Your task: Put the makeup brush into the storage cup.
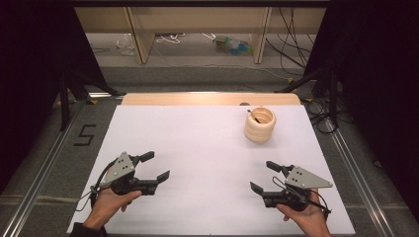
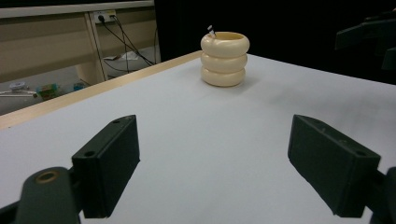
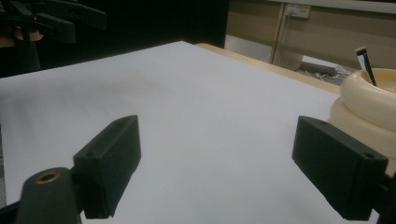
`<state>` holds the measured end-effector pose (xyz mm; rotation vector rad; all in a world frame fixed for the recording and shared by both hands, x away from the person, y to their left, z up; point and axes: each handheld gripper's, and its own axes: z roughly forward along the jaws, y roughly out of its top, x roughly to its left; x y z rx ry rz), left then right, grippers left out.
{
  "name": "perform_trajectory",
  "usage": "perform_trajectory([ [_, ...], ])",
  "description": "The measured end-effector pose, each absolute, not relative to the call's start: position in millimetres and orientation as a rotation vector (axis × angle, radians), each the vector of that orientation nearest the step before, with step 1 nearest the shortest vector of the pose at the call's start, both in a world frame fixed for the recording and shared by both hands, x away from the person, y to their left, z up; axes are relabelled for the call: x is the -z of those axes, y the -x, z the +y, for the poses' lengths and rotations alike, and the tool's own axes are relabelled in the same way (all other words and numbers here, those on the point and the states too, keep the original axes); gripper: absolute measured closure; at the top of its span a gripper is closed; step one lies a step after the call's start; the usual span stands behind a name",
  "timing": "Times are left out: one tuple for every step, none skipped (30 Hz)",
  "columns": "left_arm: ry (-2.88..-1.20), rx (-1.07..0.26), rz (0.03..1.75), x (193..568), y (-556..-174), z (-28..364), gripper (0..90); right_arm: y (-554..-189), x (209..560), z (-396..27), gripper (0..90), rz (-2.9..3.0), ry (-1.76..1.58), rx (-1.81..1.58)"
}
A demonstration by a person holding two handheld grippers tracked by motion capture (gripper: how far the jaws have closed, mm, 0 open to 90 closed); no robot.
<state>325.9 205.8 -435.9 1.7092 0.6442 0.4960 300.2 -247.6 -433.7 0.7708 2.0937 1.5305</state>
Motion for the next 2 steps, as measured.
perform_trajectory([
  [-1.708,-0.494,0.648,436.1,-325.7,205.5,16.7,-300.1,433.7,-247.6,16.6,2.094,-0.771,-1.529],
  [-1.708,-0.493,0.648,436.1,-325.6,205.4,16.7,-300.1,433.8,-247.6,16.6,2.094,-0.771,-1.529],
])
